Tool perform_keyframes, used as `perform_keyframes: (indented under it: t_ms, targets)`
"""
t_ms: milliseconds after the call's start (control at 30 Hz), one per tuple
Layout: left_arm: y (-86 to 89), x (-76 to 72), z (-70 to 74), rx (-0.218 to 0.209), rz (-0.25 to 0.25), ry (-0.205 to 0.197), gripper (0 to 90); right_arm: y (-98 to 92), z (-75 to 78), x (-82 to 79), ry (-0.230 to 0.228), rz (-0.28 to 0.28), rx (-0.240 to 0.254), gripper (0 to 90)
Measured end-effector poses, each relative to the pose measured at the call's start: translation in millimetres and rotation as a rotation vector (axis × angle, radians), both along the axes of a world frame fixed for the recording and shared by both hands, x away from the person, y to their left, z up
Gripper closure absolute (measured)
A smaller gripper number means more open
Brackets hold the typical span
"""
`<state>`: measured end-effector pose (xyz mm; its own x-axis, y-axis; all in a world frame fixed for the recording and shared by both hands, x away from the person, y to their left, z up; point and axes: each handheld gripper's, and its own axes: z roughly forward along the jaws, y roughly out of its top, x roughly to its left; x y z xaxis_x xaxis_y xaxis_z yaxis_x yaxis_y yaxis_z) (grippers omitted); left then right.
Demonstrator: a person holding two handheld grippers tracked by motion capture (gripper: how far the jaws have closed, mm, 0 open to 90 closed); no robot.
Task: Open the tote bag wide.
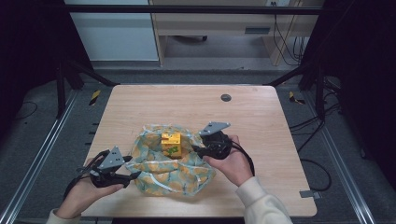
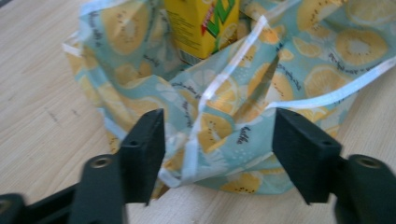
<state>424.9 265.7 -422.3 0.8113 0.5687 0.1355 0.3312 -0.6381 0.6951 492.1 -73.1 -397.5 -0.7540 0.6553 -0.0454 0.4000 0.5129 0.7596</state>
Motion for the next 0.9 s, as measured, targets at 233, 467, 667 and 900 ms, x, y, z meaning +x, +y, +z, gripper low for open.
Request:
perform_keyframes:
  t_ms: [233, 467, 667, 900]
  targets:
    - [-6.2, 6.5, -17.5, 0.042, -0.034, 0.05, 20.7, 20.5, -20.1, 20.5, 0.045, -0.01, -0.038, 43.0]
    - [-9.7, 9.0, -29.9, 0.103, -0.05, 0.062, 41.7, 25.4, -25.8, 27.3, 0.057, -0.011, -0.054, 77.4]
    - [-17.3, 10.8, -36.6, 0.15, -0.054, 0.069, 74.9, 23.3, -19.4, 38.7, 0.053, -0.036, -0.025, 88.7]
    - [-19.2, 9.0, -26.0, 0.145, -0.049, 0.018, 86.6, 22.0, -1.5, 59.0, 0.034, -0.075, 0.027, 90.0]
